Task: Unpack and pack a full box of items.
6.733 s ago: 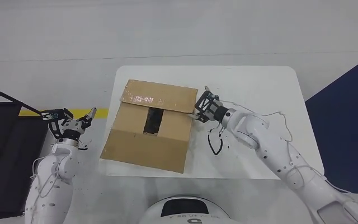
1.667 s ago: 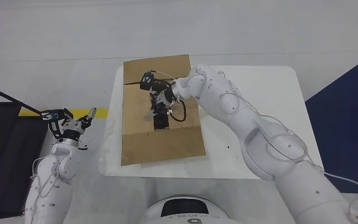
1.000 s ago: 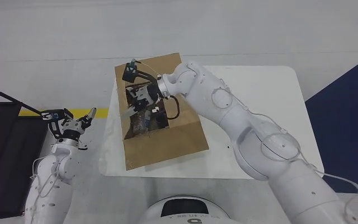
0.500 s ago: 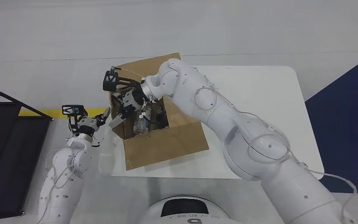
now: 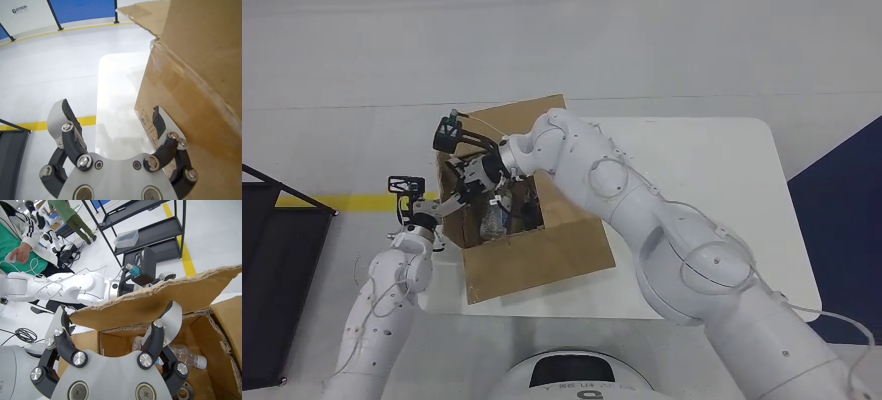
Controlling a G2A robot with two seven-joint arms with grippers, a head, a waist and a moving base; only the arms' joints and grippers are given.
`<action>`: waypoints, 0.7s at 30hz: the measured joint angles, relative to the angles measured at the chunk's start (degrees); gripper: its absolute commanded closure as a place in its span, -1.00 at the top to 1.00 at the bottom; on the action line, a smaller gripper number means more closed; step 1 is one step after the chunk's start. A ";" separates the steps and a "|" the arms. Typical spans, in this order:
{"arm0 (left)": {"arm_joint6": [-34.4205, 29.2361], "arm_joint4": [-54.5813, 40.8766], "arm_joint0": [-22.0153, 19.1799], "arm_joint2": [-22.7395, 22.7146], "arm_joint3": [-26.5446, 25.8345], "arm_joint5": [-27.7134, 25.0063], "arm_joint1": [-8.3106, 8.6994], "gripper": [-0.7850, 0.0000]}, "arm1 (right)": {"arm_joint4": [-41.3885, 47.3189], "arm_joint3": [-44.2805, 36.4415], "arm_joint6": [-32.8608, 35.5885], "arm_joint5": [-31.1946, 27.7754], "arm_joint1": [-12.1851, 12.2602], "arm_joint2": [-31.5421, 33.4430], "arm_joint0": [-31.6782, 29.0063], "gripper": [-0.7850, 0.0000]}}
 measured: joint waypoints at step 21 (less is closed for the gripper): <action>1.32 -6.81 -7.21 -7.39 5.80 1.07 0.20 1.00 | -2.61 -1.93 -1.59 0.00 1.44 2.12 1.31 1.00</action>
